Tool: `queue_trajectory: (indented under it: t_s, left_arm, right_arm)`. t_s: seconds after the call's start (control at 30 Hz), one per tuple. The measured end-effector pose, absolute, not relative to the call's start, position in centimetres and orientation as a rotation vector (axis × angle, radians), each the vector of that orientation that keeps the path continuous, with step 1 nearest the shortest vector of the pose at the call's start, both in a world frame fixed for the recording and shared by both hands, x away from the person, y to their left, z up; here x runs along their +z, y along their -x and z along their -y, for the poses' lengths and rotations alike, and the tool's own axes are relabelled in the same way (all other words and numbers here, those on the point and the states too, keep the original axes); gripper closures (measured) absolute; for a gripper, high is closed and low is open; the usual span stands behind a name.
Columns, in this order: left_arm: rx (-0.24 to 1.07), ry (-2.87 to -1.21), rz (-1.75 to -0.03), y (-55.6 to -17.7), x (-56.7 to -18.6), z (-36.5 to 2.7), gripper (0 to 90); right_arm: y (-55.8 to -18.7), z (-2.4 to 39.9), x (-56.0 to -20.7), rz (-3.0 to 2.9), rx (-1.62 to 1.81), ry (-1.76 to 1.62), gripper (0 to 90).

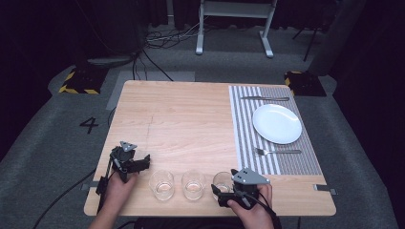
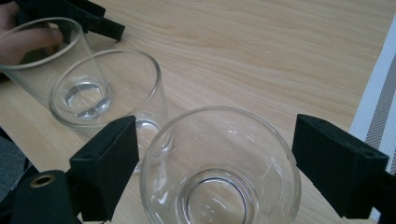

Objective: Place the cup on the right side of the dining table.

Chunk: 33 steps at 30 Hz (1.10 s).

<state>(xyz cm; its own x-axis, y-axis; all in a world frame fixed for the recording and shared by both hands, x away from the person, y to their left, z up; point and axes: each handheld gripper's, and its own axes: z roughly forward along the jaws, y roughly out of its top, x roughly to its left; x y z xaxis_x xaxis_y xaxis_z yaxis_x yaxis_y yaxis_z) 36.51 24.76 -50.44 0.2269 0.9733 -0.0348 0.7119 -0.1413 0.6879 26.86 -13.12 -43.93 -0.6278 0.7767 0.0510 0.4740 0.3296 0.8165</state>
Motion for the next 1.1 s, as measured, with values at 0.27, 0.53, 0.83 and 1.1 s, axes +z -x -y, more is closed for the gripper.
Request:
queue_trajectory:
  t_s: [0.27, 0.53, 0.83, 1.1]
  left_arm:
    - [0.578, -1.920, -1.546, -36.5, -50.4, -24.8, 15.0]
    - [0.577, -1.920, -1.546, -36.5, -50.4, -24.8, 15.0]
    - [0.577, -1.920, -1.546, -36.5, -50.4, -24.8, 15.0]
    - [0.578, -1.919, -1.546, -36.5, -50.4, -24.8, 15.0]
  right_arm:
    - [-27.2, 12.9, -45.5, -2.298, 1.160, -1.120, 16.2]
    - [-27.2, 12.6, -46.8, -2.314, 1.109, -1.123, 18.7]
    - [-27.3, 12.6, -46.6, -2.331, 1.082, -1.105, 19.5]
    - [-27.6, 12.7, -46.2, -2.336, 1.073, -1.100, 19.5]
